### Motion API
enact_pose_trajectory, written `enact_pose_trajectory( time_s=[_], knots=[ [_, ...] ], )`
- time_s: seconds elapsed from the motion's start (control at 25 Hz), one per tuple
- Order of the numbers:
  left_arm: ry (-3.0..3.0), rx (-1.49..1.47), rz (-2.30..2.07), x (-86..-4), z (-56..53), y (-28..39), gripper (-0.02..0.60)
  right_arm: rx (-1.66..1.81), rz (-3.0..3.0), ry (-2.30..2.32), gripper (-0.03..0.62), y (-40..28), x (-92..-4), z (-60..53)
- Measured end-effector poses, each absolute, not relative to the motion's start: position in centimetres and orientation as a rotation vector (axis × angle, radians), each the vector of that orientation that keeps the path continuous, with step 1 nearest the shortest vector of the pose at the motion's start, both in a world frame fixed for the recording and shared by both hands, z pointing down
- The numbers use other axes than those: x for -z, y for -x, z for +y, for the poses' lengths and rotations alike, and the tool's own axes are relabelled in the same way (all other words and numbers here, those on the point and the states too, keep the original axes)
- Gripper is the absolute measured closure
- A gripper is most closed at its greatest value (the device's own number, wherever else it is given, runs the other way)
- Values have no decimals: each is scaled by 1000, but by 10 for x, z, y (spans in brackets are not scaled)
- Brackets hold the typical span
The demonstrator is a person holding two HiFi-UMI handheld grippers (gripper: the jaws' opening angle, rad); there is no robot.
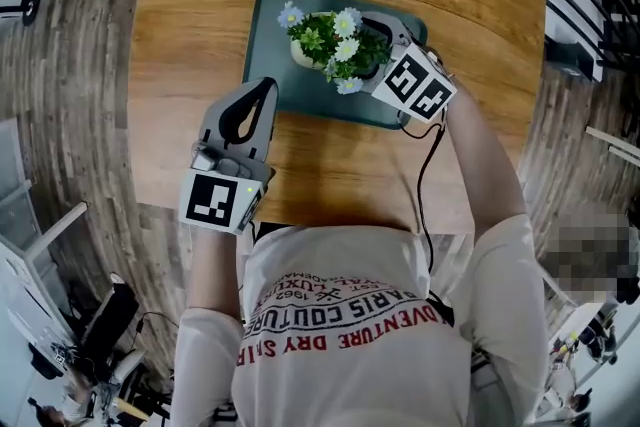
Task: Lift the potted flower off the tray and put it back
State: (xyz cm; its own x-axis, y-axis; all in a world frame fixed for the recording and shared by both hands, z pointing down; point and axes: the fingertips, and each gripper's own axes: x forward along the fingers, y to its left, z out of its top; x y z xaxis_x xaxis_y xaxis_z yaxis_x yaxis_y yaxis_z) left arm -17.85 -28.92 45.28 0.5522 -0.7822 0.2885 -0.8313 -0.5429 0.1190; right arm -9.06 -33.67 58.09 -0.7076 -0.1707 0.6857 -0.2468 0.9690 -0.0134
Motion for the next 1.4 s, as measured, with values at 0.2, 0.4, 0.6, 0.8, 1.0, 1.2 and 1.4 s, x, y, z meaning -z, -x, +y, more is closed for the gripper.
enact_pose_trajectory(
  time_s=[0.2,0.4,0.6,0.8,1.0,1.2,1.4],
  knots=[
    [-2542,-312,-1334,-463,-295,184,569,-183,-2412,-202,128,99,-591,-338],
    [-2551,-325,-1336,-473,-303,185,569,-208,-2448,-198,129,102,-599,-342],
    [-2541,-330,-1345,-483,-304,184,569,-196,-2504,-238,129,104,-595,-342],
    [-2513,-348,-1345,-488,-300,182,569,-189,-2528,-288,121,103,-593,-344],
    [-2507,-356,-1349,-484,-295,182,569,-173,-2531,-376,123,101,-592,-344],
    [-2533,-355,-1342,-473,-290,184,569,-185,-2527,-503,123,99,-573,-342],
    [-2582,-352,-1324,-454,-289,186,569,-226,-2539,-640,123,98,-539,-337]
  ],
)
